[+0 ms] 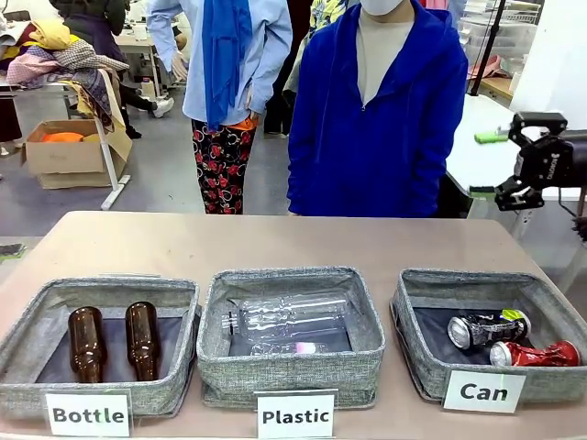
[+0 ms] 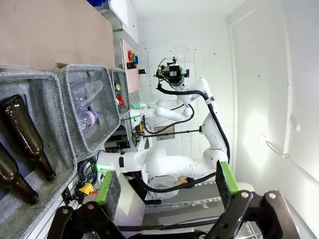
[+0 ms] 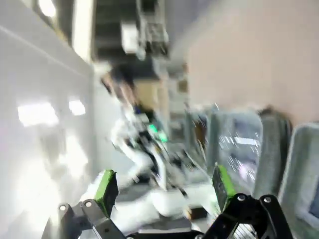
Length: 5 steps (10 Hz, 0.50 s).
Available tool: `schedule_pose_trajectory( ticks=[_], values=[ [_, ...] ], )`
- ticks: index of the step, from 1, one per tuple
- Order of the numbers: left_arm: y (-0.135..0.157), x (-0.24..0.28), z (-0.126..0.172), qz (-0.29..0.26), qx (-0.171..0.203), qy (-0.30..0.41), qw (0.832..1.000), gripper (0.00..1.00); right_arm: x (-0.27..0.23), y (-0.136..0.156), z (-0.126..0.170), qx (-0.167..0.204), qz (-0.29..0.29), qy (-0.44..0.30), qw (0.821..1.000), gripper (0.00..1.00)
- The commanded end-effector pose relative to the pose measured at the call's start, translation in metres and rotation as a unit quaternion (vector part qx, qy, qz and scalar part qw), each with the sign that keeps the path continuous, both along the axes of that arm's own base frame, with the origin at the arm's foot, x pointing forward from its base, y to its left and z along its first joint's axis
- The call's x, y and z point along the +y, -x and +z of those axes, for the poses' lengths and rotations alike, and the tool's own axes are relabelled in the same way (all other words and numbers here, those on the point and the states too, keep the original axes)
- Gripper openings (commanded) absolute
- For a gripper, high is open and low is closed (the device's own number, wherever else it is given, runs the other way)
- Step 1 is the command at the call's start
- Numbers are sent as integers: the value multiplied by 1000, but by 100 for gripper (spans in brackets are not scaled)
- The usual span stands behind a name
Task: Sort the can waste into the basket.
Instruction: Pick up the can waste from the table and place it in the right Fabric basket.
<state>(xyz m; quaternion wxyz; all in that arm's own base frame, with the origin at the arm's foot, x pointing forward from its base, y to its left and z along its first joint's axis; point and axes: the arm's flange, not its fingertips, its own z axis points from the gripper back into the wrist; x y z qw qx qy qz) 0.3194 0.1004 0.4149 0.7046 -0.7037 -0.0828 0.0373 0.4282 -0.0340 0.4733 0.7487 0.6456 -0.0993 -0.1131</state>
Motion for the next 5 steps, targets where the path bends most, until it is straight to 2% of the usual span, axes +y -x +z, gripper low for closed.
schedule_pose_trajectory(
  ticks=[1,5],
  values=[
    [4,-1,1,-6,-8,2,1000,100,2,4,6,-14,71,44,996,100],
    [4,-1,1,-6,-8,2,1000,100,2,4,6,-14,71,44,996,100]
  ],
)
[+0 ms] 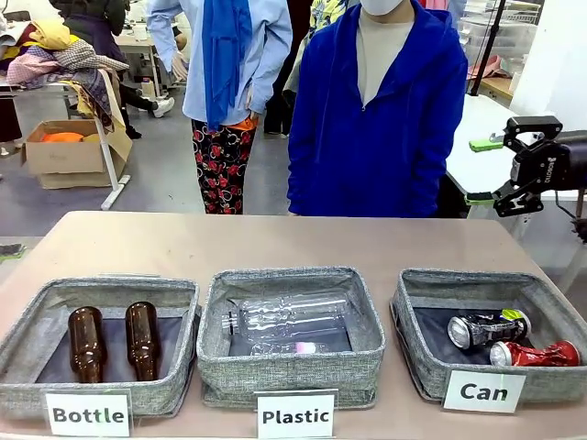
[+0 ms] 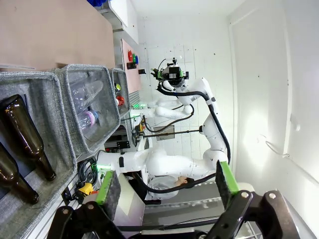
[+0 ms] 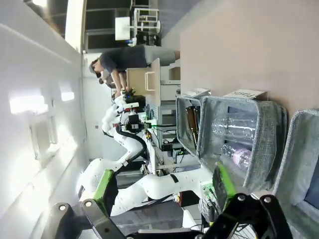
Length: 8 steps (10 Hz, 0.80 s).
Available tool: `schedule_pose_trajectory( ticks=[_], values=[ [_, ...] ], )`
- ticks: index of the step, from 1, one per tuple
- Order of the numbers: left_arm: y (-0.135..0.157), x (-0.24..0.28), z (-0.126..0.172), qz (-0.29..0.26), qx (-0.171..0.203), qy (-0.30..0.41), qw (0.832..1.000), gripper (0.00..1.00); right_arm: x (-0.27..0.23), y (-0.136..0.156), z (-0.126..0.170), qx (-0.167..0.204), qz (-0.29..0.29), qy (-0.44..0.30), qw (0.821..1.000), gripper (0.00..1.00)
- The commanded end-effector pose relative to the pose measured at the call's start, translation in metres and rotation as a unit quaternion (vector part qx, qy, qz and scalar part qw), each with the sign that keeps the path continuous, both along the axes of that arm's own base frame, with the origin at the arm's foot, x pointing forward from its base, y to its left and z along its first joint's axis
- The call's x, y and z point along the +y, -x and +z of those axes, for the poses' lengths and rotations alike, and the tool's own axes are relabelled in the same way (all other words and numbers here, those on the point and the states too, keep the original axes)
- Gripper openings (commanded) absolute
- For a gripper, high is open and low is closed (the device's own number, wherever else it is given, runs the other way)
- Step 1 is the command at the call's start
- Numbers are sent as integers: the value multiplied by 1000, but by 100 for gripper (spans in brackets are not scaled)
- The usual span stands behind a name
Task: Sort the can waste into the basket.
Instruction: Pick up the can waste from the table and place it in the right Fabric basket.
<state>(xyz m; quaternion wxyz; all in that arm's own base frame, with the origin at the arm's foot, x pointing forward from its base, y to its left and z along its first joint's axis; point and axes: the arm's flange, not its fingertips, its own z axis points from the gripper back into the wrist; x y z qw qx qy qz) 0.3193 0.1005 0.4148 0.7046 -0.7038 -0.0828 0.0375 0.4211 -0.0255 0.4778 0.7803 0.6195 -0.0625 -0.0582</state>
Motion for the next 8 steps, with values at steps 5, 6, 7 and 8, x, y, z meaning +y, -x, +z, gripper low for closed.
schedule_pose_trajectory(
  ticks=[5,6,7,8],
  values=[
    [4,-1,2,-6,-8,2,1000,100,-7,-4,1,-12,6,2,1000,100],
    [4,-1,2,-6,-8,2,1000,100,-7,-4,1,-12,6,2,1000,100],
    [4,-1,2,-6,-8,2,1000,100,-7,-4,1,-12,6,2,1000,100],
    [4,-1,2,-6,-8,2,1000,100,-7,-4,1,-12,6,2,1000,100]
  ],
)
